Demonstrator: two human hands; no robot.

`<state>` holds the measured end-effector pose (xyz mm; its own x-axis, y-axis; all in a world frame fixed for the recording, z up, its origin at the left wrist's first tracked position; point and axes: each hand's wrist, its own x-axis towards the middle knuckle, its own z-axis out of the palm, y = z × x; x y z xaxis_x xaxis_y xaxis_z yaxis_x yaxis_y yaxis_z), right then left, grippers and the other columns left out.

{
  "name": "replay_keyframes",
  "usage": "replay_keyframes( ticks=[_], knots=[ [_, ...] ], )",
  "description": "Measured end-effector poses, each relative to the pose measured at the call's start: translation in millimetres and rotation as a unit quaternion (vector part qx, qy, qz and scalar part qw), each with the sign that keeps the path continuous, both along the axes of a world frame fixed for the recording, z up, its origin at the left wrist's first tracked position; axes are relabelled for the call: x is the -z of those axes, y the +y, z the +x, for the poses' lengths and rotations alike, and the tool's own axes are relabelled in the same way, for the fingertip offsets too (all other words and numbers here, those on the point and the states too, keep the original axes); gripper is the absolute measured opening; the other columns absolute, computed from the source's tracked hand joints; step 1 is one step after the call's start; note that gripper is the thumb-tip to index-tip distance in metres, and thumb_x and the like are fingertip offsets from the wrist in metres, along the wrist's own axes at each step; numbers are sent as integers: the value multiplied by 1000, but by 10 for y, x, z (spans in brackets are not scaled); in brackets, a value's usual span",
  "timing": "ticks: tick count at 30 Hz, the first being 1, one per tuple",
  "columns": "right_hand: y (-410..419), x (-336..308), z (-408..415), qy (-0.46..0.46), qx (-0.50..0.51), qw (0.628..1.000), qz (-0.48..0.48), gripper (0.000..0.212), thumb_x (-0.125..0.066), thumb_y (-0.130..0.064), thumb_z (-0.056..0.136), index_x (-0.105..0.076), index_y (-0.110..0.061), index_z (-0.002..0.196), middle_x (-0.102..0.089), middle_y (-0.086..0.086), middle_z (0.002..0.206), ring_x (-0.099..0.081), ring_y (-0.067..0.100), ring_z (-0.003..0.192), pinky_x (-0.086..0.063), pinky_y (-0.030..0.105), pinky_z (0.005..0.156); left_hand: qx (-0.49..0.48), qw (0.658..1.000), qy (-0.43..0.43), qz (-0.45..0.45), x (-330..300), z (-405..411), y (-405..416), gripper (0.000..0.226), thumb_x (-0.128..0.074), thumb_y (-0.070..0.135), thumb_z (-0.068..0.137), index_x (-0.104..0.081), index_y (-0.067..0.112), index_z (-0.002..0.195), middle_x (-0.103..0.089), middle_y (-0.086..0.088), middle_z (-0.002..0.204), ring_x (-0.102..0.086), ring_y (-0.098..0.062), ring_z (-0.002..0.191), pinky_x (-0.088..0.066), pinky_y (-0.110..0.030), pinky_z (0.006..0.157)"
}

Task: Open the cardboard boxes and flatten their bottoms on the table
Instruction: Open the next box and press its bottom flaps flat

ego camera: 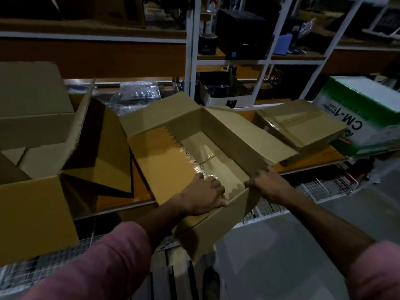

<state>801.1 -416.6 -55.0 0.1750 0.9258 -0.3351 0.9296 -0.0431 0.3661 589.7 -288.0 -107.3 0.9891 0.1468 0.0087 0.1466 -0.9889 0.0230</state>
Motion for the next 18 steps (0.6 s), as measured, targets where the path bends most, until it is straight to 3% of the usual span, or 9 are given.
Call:
replay_keyframes(
  ticks=[6, 12, 18],
  knots=[
    [488, -71, 460, 10, -9, 1000, -23, 55, -68, -27, 91, -50, -39, 141, -61, -2, 130, -50, 20, 126, -31, 44, 109, -26, 999, -25, 40, -245, 296, 256, 57, -27, 64, 103, -51, 21, 133, -55, -3, 128, -46, -21, 119, -35, -47, 95],
    [864, 269, 1060, -15, 4, 999, -39, 38, -65, -31, 93, -59, -35, 130, -60, 0, 127, -52, 20, 124, -31, 47, 113, -22, 998, -17, 58, -471, 700, 665, 65, -37, 69, 97, -47, 21, 140, -52, -3, 134, -46, -22, 121, -32, -45, 95],
    [1299, 178, 1616, -38, -27, 999, -6, 29, -58, -27, 98, -64, -36, 124, -61, 1, 129, -53, 20, 125, -37, 43, 108, -99, 989, -1, 109, -719, 929, 1241, 60, -46, 68, 94, -45, 27, 138, -52, 0, 133, -44, -23, 123, -28, -51, 104]
  ],
)
